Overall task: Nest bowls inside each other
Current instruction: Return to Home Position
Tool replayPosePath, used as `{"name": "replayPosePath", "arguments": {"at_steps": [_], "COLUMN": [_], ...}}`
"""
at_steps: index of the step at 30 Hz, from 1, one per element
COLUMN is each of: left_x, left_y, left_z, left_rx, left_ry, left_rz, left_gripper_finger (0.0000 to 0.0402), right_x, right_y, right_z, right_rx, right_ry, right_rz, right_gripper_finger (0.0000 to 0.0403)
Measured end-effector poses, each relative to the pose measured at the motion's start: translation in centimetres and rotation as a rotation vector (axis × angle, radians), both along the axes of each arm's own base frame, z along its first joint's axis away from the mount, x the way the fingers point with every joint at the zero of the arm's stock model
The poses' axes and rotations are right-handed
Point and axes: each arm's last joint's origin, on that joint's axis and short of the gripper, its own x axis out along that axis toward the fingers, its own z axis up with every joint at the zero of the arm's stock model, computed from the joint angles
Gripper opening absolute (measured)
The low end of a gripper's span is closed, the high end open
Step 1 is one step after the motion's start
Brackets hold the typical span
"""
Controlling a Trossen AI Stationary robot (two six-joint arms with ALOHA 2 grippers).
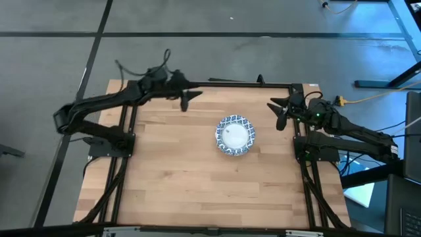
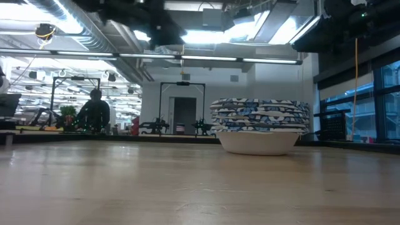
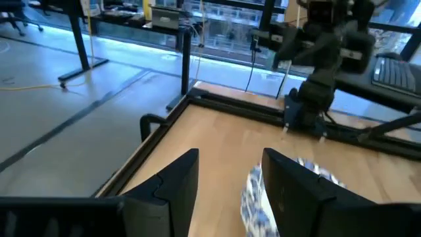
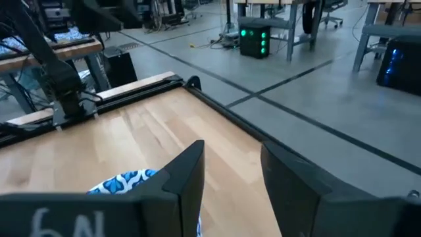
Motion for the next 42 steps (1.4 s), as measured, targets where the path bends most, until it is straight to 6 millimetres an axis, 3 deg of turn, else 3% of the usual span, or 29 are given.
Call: {"name": "replayPosePath", "arguments": {"at_steps": [5, 11, 15, 29, 42], "left_x": [-3.6, -6.7, -8.0, -9.6, -10.3], "left_y": [-1.9, -3.5, -4.3, -6.3, -7.3], "left_z": [-2.3, -5.3, -7.8, -14.3, -17.0], "left_rx": [0.012, -0.026, -0.128, -0.308, -0.408], "left_ry": [0.000, 0.011, 0.063, 0.299, 0.310], "left_rz": [0.044, 0.096, 0.114, 0.163, 0.214], "left_gripper_finger": [0.0161, 0.0161, 0.0161, 0.0161, 0.0161], "right_x": [0.2, 0.5, 0.4, 0.1, 0.0], "right_y": [-0.1, 0.1, 0.2, 0.5, 0.5], "right_z": [-0.8, -4.4, -5.7, -6.9, -6.9], "right_rx": [-0.006, 0.075, 0.120, 0.224, 0.228], "right_ry": [-0.011, -0.058, -0.073, 0.001, 0.004], "right_rz": [0.003, 0.072, 0.081, 0.104, 0.102], "right_gripper_finger": [0.0150, 0.0150, 0.0150, 0.0150, 0.0150]}}
